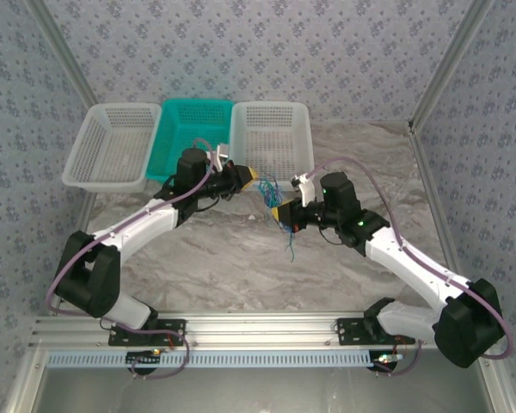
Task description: Untangle the cables
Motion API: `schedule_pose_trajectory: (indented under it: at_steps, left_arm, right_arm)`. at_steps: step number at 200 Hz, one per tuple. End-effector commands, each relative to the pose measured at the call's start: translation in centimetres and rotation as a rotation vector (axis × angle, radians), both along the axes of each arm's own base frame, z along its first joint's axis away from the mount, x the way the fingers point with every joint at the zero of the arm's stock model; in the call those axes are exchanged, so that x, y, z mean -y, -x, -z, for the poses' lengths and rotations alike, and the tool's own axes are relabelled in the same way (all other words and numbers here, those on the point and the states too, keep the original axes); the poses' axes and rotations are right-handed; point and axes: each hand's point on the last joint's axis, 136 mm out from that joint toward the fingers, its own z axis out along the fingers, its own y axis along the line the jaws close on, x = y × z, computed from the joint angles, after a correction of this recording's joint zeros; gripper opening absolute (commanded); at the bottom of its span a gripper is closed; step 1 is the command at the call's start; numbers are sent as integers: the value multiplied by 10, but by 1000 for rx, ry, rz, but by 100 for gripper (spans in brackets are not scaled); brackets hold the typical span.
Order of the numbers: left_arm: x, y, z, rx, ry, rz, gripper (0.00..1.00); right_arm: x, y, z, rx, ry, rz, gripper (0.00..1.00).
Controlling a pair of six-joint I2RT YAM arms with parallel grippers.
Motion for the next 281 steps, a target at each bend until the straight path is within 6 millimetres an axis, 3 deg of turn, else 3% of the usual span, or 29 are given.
schedule_pose_trajectory:
  at_steps: [1, 29, 67, 87, 106, 114, 121, 127, 132, 176, 206, 252, 281]
  left_arm:
    - [-3, -3, -29, 91, 40, -10, 0]
    - [-6, 2, -58, 204, 34, 13, 0]
    - [-6, 19, -107, 434, -22, 69, 0]
    - [3, 30, -117, 511, -47, 125, 0]
    - [16, 40, -116, 534, -60, 189, 0]
    - [21, 44, -114, 536, -68, 211, 0]
    - [25, 47, -111, 539, -79, 227, 0]
    - [27, 48, -108, 538, -96, 235, 0]
    - [28, 49, -105, 539, -110, 238, 0]
    - [26, 47, -87, 524, -176, 227, 0]
    - [32, 47, -84, 519, -169, 244, 0]
    - [40, 47, -86, 525, -162, 260, 0]
    - [41, 49, -86, 519, -163, 255, 0]
  right_arm:
    - [-4, 9, -2, -12, -27, -22, 0]
    - [1, 14, 27, -65, 32, 6, 0]
    - [8, 31, 107, -211, 154, 37, 6]
    - [10, 37, 137, -255, 241, 44, 10]
    - [13, 30, 146, -275, 281, 88, 12]
    - [15, 25, 148, -277, 294, 112, 17]
    - [16, 22, 148, -280, 301, 128, 34]
    - [17, 19, 146, -278, 300, 136, 48]
    - [17, 17, 144, -276, 297, 140, 52]
    - [29, 5, 105, -182, 247, 180, 56]
    - [31, 1, 63, -31, 180, 171, 71]
    - [8, -13, -20, 386, -17, 90, 71]
    - [-7, -24, -46, 527, -70, 52, 68]
